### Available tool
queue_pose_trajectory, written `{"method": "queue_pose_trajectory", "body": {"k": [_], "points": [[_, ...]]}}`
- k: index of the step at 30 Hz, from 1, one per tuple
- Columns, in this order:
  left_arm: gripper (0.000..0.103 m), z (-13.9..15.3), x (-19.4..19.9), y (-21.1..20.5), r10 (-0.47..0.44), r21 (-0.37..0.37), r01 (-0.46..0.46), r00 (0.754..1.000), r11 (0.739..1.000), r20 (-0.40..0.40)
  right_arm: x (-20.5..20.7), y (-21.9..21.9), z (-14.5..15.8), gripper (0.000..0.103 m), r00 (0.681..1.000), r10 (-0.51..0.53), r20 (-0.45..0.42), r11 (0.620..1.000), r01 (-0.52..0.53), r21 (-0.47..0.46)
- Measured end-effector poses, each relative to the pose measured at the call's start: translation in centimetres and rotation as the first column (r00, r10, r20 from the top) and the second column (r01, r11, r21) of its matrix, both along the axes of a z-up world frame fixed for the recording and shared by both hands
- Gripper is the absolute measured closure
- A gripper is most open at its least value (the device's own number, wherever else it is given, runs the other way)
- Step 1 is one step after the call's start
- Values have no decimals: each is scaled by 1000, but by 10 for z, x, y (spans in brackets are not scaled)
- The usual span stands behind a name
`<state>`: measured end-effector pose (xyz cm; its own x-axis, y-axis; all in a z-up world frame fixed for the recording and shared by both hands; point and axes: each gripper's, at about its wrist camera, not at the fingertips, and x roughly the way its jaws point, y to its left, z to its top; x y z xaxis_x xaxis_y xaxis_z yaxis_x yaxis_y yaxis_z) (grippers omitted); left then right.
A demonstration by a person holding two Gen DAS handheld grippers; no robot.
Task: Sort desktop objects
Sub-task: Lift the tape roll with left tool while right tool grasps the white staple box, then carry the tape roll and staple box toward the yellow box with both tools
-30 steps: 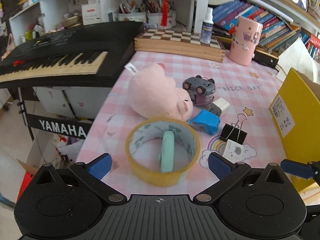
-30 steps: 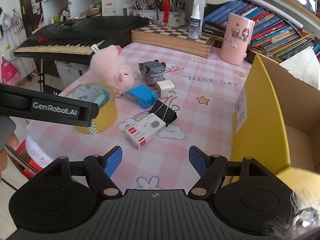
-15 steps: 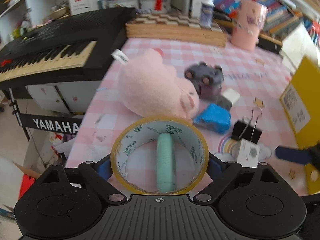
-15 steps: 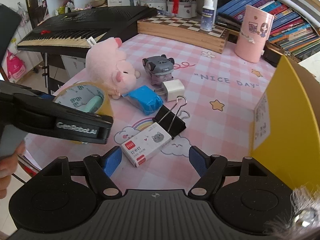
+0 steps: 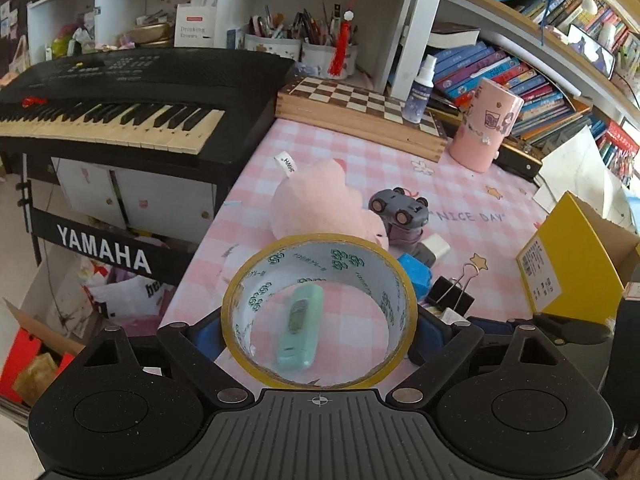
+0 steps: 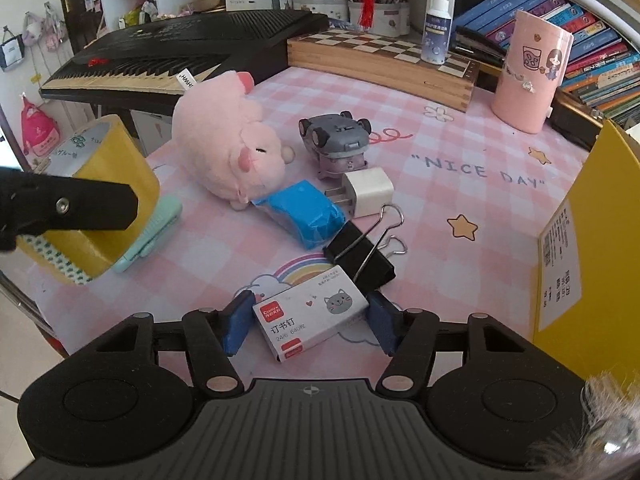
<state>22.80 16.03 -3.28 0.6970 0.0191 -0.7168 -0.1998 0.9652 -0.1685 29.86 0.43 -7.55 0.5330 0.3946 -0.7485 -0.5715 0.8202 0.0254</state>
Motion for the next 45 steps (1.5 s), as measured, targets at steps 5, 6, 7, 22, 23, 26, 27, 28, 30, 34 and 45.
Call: {"method": "queue_pose_trajectory", "body": {"k": [5,6,7,22,23,26,27,28,30,34,45], "points": [[11,2,-11,5,36,-6,-36,999,999,4,-10,-4,14,45,999,-9,48,1000,8,22],[11,3,-13,6,40,-8,-40,999,999,6,-13,-5,17,45,998,-12,56,1000,11,25],[11,4,-16,7,43,-9,-43,999,999,11,-16,-6,20,45,998,-17,64,1000,15,27],[11,31,-79,-1,-9,-18,11,993,1000,117,-89,-36,73,45,980,-130,149,986,113,122],[11,31,-82,-2,-15,-22,18,993,1000,120,-94,-39,75,45,979,-139,148,985,121,127],[11,27,-93,-5,-42,-35,46,993,998,113,-115,-43,75,45,976,-162,149,982,144,123],[11,25,-97,-7,-52,-38,57,993,998,107,-121,-45,75,45,975,-170,144,981,153,121],[11,23,-102,-9,-64,-40,68,993,997,102,-130,-47,73,45,974,-183,134,978,167,121],[11,22,-113,-13,-85,-45,90,991,995,99,-141,-51,71,45,972,-205,118,974,191,121],[11,23,-137,-17,-116,-42,120,989,992,96,-167,-56,70,45,963,-248,107,964,235,122],[11,32,-194,-32,-174,-23,178,976,984,132,-229,-71,75,45,938,-327,115,940,311,141]]}}
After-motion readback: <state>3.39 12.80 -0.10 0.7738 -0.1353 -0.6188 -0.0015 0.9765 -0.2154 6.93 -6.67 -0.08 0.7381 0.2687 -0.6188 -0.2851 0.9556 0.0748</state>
